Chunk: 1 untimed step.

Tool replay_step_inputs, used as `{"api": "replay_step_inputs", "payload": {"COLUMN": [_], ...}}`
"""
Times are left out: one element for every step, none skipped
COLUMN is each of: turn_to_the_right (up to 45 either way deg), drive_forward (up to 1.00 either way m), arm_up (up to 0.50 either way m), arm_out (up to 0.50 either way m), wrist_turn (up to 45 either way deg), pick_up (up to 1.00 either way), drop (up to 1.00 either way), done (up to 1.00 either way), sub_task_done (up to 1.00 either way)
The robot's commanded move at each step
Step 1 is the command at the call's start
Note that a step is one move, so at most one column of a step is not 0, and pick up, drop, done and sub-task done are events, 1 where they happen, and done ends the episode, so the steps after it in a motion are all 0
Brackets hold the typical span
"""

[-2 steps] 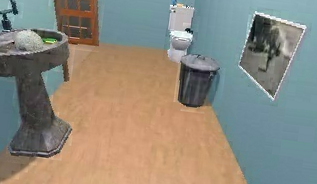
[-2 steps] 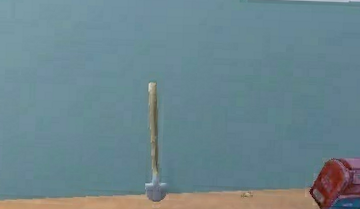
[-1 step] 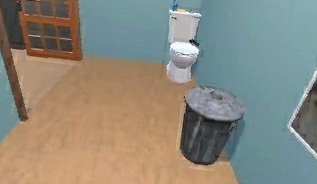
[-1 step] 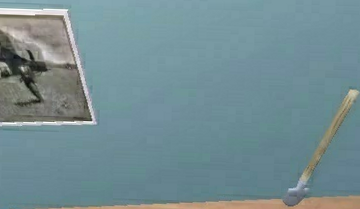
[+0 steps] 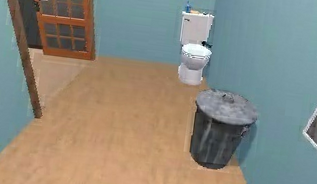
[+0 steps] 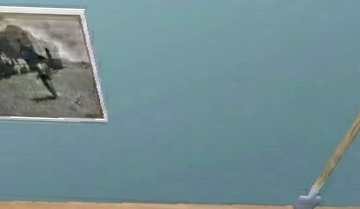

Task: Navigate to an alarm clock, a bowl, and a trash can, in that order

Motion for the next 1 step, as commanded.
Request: {"api": "replay_step_inputs", "payload": {"turn_to_the_right": [0.0], "drive_forward": [0.60], "arm_up": [0.00], "arm_out": [0.00], "wrist_turn": [0.0], "pick_up": [0.00], "drop": [0.00], "done": [0.00], "sub_task_done": [0.00]}}
